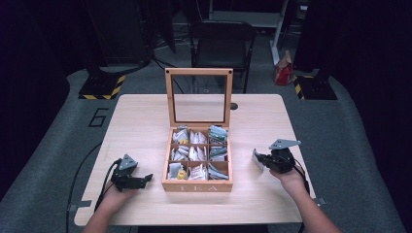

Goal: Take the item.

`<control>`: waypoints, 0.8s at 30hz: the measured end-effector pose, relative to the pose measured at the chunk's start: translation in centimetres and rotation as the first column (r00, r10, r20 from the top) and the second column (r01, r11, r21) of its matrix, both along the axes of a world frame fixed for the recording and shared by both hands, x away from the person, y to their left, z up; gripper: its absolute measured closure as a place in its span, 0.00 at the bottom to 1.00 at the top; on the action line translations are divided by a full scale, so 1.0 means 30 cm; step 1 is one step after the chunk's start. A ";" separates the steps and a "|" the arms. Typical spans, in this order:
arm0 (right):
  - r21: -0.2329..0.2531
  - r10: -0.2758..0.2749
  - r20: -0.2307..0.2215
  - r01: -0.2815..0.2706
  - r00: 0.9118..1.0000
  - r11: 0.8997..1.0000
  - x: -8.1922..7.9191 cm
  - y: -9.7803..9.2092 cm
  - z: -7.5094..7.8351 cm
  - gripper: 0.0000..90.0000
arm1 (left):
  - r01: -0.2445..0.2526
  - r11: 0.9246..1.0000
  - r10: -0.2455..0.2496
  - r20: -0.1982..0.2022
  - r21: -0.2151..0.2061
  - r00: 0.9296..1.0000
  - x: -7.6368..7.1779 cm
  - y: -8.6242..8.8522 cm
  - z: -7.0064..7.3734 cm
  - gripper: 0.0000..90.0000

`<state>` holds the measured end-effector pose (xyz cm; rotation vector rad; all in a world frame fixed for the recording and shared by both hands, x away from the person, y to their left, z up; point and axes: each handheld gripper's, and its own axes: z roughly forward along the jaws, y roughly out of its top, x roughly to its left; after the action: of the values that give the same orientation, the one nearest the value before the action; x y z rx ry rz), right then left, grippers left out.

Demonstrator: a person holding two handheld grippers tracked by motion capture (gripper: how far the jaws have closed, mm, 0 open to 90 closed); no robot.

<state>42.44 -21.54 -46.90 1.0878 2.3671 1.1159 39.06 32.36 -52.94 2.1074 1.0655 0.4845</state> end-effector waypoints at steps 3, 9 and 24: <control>-0.008 -0.007 0.000 0.007 1.000 1.000 -0.001 0.001 -0.004 0.99 | 0.000 1.000 0.000 0.000 0.000 1.000 0.000 0.000 0.000 0.17; -0.025 0.004 -0.002 -0.004 1.000 1.000 -0.003 0.000 -0.014 0.99 | 0.000 1.000 0.000 0.000 0.000 1.000 0.000 0.000 0.000 0.17; -0.027 0.019 -0.008 -0.019 1.000 0.999 -0.018 0.035 -0.039 0.99 | 0.000 1.000 0.000 0.000 0.000 1.000 0.000 0.000 0.000 0.17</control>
<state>41.90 -20.49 -48.06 1.0641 2.3961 1.0855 39.06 32.36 -52.94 2.1073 1.0656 0.4841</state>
